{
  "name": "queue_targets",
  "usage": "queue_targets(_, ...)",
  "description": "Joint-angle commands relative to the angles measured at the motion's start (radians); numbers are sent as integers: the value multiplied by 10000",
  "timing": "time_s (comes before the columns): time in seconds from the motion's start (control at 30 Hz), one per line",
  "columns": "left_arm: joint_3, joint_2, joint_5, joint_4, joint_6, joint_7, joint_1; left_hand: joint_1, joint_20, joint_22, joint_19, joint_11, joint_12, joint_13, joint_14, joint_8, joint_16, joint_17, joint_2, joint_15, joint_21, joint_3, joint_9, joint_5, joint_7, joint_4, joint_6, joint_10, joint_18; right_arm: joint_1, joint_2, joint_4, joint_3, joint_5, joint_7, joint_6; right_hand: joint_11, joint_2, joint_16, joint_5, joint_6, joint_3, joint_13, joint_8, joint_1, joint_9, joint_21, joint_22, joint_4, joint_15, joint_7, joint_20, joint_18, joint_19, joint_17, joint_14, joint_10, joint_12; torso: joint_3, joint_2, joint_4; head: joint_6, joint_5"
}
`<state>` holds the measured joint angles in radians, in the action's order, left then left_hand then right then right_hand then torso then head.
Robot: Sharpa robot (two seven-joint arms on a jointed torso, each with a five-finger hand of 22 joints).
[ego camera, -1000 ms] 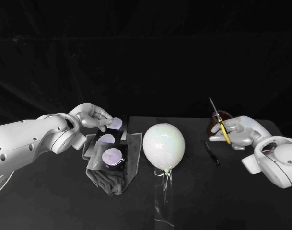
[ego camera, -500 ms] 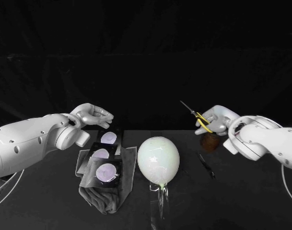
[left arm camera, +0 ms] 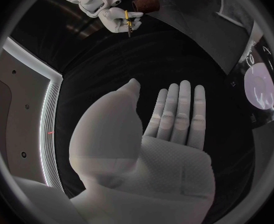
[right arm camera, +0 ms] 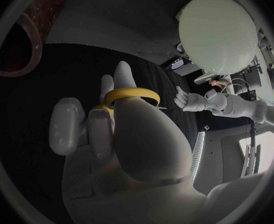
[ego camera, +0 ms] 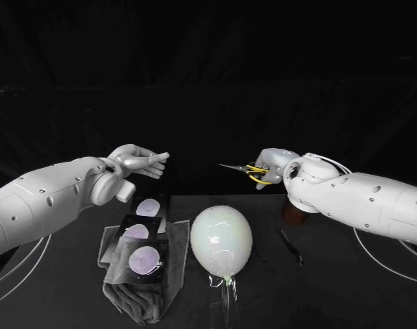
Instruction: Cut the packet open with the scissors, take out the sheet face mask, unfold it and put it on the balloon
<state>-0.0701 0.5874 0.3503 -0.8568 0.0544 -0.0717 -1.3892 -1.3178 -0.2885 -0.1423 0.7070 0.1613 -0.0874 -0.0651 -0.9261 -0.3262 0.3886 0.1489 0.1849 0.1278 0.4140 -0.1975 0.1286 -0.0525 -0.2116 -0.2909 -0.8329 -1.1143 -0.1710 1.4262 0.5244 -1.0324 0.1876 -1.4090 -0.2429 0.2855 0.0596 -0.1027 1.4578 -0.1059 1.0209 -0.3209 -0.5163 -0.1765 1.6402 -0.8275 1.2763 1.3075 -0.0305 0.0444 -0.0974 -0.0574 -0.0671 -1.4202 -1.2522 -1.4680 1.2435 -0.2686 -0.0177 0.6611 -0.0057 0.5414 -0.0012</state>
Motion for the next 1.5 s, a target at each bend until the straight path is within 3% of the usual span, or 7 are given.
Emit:
queue_targets(0.03,25,-285,168,417,-645,-421,-162,-102,-26,313,-584,144,187,1,402,116,-420,-97,-222,171,-575,484,26,43,-120,-6,124,319,323,44,-334,421,-20,-2212,-646,-497,-422,-1895,29,55,75,59,16,35,1594,14,118,1764,-14,53,-20,-8,58,-115,-31,-417,762,55,47,236,-40,-159,4)
queue_targets(0.2,35,-747,255,1004,-669,-596,-396,-273,-25,459,-584,257,262,29,526,165,-665,-128,-382,280,-782,1028,58,52,-235,-15,176,835,413,122,-864,940,-46,-2754,-1000,-455,-423,-1890,38,91,86,73,32,45,1580,17,217,1796,-14,54,-18,-7,80,-166,-54,-423,780,75,73,426,-77,-302,8)
queue_targets(0.33,37,-1023,451,1236,-751,-726,-544,-448,-16,508,-189,276,162,-7,486,249,-779,-98,-599,294,-766,1719,85,46,-239,-23,308,1033,274,181,-1174,1131,-56,-3109,-1125,-425,-424,-1891,43,101,88,79,39,50,1578,18,231,1801,-13,55,-18,-7,83,-174,-70,-427,783,84,67,551,-81,-367,28)
queue_targets(0.67,44,-1629,2331,1325,-1031,-863,-803,-740,-31,753,-533,377,125,-1,886,328,-1265,-168,-654,434,-1255,2464,143,41,-364,-32,398,1119,579,231,-1816,1142,-63,-4752,-1188,-106,-417,-1883,60,176,100,114,97,85,1530,25,284,1823,-25,40,-22,-8,96,-204,-114,-438,801,161,78,774,-40,-514,49)
queue_targets(1.0,44,-2181,3283,1403,-1047,-802,-912,-1254,-39,806,-1141,433,126,0,1455,392,-1772,-300,-747,597,-1739,2439,169,43,-359,-12,429,1227,930,229,-2254,1027,-64,-5295,-1204,-70,-417,-1882,63,185,104,118,104,88,1524,25,334,1839,-26,38,-21,-8,107,-229,-122,-440,806,170,83,881,-18,-572,152)
queue_targets(1.33,42,-2500,3821,1476,-1572,4,-943,-1304,-28,761,-924,506,188,11,1469,484,-1852,-305,-702,630,-1713,2476,141,45,-476,-30,552,1385,988,217,-2295,802,-63,-5681,-1357,-39,-418,-1876,86,199,111,122,118,93,1516,25,393,1858,-25,35,-20,-8,120,-259,-183,-454,814,186,85,860,-14,-532,177)
queue_targets(1.5,41,-2621,3897,1536,-1798,192,-942,-1324,-11,713,-630,479,108,-15,1188,447,-1743,-233,-907,573,-1618,2457,167,47,-469,-16,435,1284,905,215,-2266,669,-63,-5720,-1414,78,-420,-1875,100,204,119,127,124,94,1514,25,449,1876,-23,36,-17,-8,132,-287,-223,-462,825,192,89,848,-29,-516,166)
